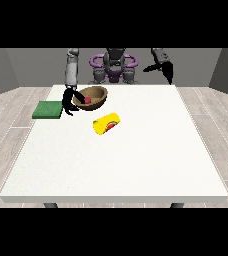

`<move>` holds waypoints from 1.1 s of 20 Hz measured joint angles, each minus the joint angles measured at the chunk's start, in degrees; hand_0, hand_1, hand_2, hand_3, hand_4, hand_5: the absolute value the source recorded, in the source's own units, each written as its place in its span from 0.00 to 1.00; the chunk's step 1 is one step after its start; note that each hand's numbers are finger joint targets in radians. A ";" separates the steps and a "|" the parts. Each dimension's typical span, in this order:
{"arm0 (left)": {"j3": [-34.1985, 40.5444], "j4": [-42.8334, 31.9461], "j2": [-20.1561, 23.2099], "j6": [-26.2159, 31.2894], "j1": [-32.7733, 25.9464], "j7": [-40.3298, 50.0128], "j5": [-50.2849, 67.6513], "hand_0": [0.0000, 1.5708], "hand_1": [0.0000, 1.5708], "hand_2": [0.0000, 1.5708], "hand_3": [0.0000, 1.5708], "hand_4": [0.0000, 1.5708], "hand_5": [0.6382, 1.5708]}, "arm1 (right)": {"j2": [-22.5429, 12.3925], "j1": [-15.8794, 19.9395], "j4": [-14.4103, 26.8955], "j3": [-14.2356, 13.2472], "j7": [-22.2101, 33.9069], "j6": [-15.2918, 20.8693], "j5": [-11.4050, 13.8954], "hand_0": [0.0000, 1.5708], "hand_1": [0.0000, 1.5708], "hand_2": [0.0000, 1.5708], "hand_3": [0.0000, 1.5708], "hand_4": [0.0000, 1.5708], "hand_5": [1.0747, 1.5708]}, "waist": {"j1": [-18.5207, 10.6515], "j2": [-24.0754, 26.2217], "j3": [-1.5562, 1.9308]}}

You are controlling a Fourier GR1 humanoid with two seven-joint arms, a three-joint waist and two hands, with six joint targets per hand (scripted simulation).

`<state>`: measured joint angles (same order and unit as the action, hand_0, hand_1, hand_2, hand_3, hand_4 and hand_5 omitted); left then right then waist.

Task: Pick the cup and pour the ball into the bowl, then pick the bowl and place it on the pad

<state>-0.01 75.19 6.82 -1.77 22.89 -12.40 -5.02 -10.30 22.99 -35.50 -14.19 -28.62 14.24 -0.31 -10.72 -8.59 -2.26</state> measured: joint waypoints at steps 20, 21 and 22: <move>7.26 -10.78 3.08 0.33 -7.83 -1.53 3.06 0.00 0.00 0.00 0.00 0.65 0.84 | -6.05 7.53 -9.13 9.61 44.76 0.65 9.47 1.00 1.00 1.00 0.49 0.51 1.00 | 11.15 15.05 2.18; 7.30 -10.39 3.21 0.78 -7.94 -2.03 3.25 0.00 0.00 0.00 0.00 0.65 0.85 | -6.48 7.73 -9.73 9.04 45.18 0.74 9.31 1.00 1.00 1.00 0.49 0.51 1.00 | 10.69 14.18 2.19; 7.09 -10.03 2.84 0.68 -7.93 -2.45 3.21 0.00 0.00 0.00 0.00 0.66 0.85 | -7.44 8.13 -10.09 8.07 45.05 0.44 8.80 1.00 1.00 1.00 0.49 0.51 1.00 | 10.27 13.18 2.22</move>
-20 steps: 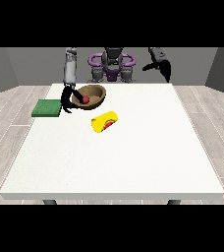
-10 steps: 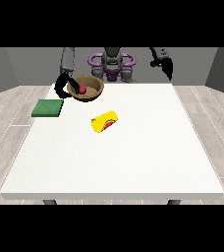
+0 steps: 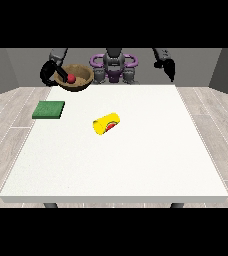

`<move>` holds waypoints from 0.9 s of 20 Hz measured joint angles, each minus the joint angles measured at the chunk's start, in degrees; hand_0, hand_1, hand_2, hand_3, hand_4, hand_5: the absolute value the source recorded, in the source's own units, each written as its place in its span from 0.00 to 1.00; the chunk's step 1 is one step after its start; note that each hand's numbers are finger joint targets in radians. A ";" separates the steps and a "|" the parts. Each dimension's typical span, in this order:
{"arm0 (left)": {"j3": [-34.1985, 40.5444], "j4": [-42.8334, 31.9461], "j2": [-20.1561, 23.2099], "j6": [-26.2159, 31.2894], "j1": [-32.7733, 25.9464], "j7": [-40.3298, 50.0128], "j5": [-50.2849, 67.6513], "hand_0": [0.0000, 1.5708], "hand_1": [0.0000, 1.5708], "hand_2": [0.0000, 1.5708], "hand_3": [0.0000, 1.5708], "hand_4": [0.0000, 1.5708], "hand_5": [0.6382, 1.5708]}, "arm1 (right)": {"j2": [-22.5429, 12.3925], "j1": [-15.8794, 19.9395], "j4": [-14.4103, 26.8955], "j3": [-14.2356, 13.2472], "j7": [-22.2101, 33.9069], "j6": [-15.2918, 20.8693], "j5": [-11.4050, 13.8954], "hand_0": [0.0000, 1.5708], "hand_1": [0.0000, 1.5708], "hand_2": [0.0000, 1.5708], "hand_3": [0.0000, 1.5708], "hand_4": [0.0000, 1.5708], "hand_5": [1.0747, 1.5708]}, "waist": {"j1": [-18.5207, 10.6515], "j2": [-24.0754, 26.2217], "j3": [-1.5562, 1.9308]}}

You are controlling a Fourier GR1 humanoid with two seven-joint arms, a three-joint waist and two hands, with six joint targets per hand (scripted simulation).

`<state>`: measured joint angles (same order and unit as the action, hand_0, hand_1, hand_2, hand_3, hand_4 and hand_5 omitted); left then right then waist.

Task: Pick the cup and pour the ball into the bowl, then pick the bowl and place it on the pad

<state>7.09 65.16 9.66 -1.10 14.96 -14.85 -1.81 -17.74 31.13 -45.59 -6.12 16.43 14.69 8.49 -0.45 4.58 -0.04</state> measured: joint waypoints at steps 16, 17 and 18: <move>17.95 -3.29 20.57 17.34 5.00 -4.75 15.14 0.00 0.00 0.00 0.00 0.79 1.00 | -13.42 -3.17 1.92 -11.26 -13.98 -6.84 -5.95 1.00 1.00 1.00 0.00 0.50 0.99 | -4.00 -13.35 0.02; 19.26 -4.44 22.28 18.93 5.40 -5.39 16.19 0.00 0.00 0.00 0.00 0.78 1.00 | -13.62 -2.84 2.06 -12.01 -14.81 -6.75 -6.51 1.00 1.00 1.00 0.00 0.51 0.99 | -4.14 -14.56 0.04; 20.51 -6.05 23.85 20.15 5.68 -6.31 16.89 0.00 0.00 0.00 0.00 0.77 0.99 | -13.60 -2.40 1.84 -12.35 -15.08 -6.50 -6.79 1.00 1.00 1.00 0.00 0.49 0.99 | -4.04 -15.43 0.03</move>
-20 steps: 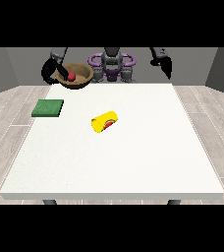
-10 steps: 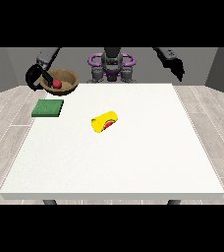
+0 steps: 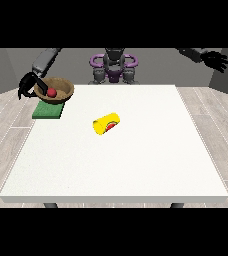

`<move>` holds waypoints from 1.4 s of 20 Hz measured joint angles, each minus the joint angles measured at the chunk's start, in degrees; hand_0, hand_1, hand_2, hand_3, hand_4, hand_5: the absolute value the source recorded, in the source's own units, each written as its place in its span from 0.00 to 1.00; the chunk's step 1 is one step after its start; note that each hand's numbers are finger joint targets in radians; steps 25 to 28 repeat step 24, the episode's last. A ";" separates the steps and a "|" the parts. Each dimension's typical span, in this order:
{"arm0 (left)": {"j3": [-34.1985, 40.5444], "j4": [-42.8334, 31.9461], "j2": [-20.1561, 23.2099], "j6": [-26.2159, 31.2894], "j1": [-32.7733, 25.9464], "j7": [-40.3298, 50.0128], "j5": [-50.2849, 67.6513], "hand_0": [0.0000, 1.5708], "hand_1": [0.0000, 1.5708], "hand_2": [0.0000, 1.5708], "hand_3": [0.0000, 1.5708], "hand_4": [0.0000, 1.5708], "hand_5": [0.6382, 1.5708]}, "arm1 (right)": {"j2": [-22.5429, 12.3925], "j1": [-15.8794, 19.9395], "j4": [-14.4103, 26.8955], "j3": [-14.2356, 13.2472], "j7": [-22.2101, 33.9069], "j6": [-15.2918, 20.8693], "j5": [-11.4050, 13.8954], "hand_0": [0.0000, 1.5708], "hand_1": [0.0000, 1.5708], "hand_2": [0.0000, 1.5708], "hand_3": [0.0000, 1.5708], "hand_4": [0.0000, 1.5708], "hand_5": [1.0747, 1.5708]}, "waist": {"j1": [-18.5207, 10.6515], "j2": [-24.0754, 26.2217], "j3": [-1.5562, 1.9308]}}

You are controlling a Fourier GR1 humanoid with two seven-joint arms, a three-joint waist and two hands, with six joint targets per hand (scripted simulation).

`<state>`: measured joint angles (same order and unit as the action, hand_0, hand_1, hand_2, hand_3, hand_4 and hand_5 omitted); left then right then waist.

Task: Pick the cup and pour the ball into the bowl, then pick the bowl and place it on the pad

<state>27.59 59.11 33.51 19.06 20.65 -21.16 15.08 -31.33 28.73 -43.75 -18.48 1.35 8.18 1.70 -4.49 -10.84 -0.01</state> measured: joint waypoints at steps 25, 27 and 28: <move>-6.52 6.57 -4.52 -1.64 -0.17 8.18 0.09 0.00 0.00 0.00 0.00 0.57 0.99 | -5.34 7.77 11.76 -1.80 3.59 -3.45 -0.35 0.00 0.00 0.00 0.00 0.30 0.72 | -1.14 7.88 0.05; -6.52 6.57 -4.52 -1.64 -0.17 8.18 0.09 0.00 0.00 0.00 0.00 0.57 0.99 | -5.34 7.77 11.76 -1.80 3.59 -3.45 -0.35 0.00 0.00 0.00 0.00 0.30 0.72 | -1.14 7.88 0.05; -6.52 6.57 -4.52 -1.64 -0.17 8.18 0.09 0.00 0.00 0.00 0.00 0.57 0.99 | -5.34 7.77 11.76 -1.80 3.59 -3.45 -0.35 0.00 0.00 0.00 0.00 0.30 0.72 | -1.14 7.88 0.05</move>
